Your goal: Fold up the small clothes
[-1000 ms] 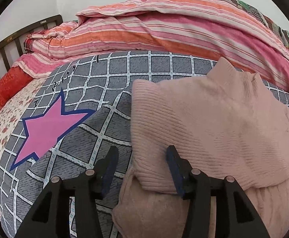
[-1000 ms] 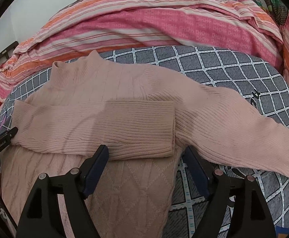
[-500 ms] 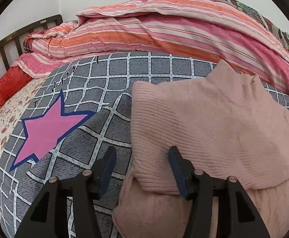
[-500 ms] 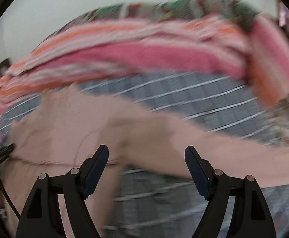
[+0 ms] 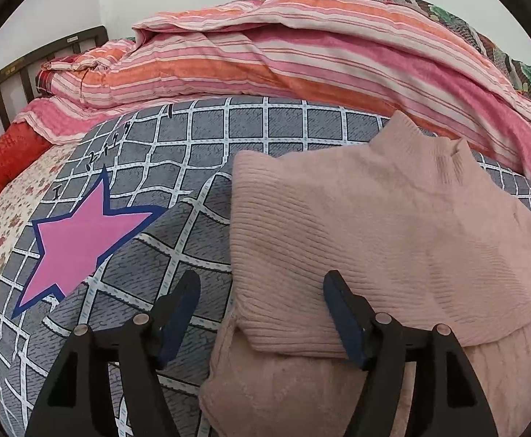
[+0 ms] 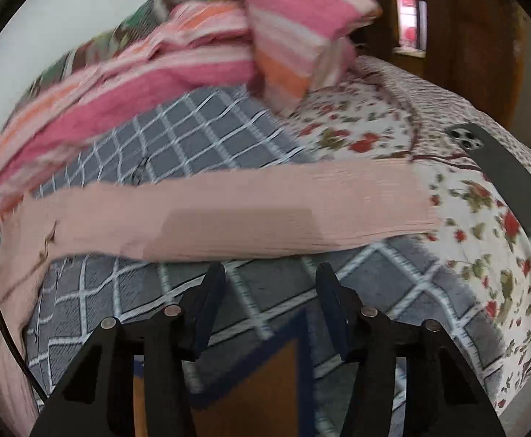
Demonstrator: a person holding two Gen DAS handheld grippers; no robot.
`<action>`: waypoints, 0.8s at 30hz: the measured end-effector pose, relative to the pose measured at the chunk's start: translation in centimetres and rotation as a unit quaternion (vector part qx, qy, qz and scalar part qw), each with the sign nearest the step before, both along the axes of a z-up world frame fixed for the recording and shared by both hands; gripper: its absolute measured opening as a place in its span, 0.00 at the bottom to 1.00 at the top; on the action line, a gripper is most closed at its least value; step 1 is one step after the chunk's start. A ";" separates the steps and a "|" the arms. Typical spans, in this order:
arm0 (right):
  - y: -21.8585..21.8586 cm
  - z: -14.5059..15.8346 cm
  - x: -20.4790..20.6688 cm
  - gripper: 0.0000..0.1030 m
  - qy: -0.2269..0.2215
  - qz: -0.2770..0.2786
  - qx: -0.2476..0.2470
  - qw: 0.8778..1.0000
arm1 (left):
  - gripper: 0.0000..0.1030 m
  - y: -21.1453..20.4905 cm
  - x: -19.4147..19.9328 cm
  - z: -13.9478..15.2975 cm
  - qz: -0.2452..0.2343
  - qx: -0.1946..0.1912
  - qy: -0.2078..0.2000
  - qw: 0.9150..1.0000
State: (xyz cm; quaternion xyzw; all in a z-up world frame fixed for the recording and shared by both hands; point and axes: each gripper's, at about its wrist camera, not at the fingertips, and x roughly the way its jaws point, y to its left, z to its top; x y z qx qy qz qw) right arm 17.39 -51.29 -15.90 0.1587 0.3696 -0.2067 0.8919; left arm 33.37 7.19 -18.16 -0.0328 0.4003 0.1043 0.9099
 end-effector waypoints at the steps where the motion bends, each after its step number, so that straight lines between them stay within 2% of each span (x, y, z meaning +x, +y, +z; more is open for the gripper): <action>1: -0.4 -0.2 0.0 0.51 -0.002 -0.002 0.007 1.000 | 0.68 0.0 0.1 -0.1 0.000 -0.001 0.001 1.000; 3: -1.6 -0.6 0.0 0.51 -0.010 -0.007 0.031 0.999 | 0.68 0.1 0.2 -0.2 0.001 -0.006 0.003 1.000; 8: -3.6 -0.6 0.7 0.51 -0.021 -0.018 0.045 0.999 | 0.69 0.2 0.3 -0.3 0.003 -0.012 0.004 1.000; 11: -4.3 -0.3 1.5 0.45 -0.015 -0.030 0.047 0.998 | 0.69 0.2 0.3 -0.4 0.003 -0.012 0.003 1.000; 13: -4.4 0.2 2.0 0.06 -0.008 -0.047 0.019 0.999 | 0.69 0.2 0.3 -0.4 0.001 -0.016 0.002 1.000; 19: -2.1 3.6 2.6 0.06 -0.031 -0.047 -0.030 0.998 | 0.69 1.3 -0.3 0.1 -0.014 -0.058 -0.010 0.998; 24: 4.4 9.2 3.5 0.06 -0.076 -0.013 -0.099 0.992 | 0.69 3.5 -1.4 0.8 -0.024 -0.100 -0.023 0.994</action>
